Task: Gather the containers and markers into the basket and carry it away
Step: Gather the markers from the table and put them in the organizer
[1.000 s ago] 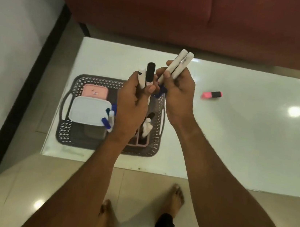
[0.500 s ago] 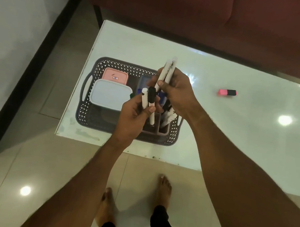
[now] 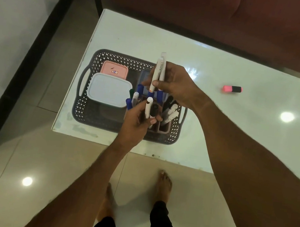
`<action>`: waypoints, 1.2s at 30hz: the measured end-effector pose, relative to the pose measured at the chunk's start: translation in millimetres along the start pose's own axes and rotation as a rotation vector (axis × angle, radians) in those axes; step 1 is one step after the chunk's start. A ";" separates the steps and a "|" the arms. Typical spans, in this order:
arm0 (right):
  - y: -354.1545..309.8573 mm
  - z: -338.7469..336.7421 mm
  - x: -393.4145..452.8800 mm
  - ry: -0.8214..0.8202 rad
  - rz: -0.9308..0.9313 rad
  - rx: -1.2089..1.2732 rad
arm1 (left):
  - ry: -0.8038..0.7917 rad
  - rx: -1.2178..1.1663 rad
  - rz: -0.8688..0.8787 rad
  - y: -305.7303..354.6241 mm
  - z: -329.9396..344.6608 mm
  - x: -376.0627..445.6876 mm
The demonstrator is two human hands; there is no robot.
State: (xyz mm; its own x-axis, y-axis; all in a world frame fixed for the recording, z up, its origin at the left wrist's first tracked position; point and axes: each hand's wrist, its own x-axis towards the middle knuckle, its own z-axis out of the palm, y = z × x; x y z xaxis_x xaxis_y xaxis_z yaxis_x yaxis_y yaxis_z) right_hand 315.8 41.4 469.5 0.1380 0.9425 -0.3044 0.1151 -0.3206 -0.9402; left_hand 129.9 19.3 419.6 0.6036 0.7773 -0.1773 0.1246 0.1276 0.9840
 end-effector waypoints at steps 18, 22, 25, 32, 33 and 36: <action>3.3 -1.0 -1.4 -0.084 -0.027 -0.095 | 0.049 -0.060 -0.047 -11.9 6.8 5.0; 6.2 -0.7 0.0 -0.102 -0.035 -0.132 | 0.078 -0.120 0.024 -8.9 5.3 0.8; 9.8 -0.9 2.1 -0.110 -0.001 -0.139 | 0.066 -0.130 0.039 -12.1 1.8 -0.9; 7.0 -0.3 1.8 -0.135 -0.006 -0.086 | 0.034 -0.148 0.094 -8.7 0.3 0.6; 7.0 -1.0 1.7 -0.137 -0.016 -0.088 | 0.042 -0.129 0.097 -9.9 0.9 1.4; 7.8 -3.5 3.1 -0.135 -0.048 -0.133 | 0.049 -0.075 0.103 -13.3 2.0 3.4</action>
State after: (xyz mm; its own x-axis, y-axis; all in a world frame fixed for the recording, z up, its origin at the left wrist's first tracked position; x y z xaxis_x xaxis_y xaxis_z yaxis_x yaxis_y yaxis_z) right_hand 320.6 41.5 461.8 -0.0025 0.9582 -0.2862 0.2491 -0.2766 -0.9281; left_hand 131.9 19.0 405.9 0.5709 0.8175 -0.0759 0.0034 0.0900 0.9959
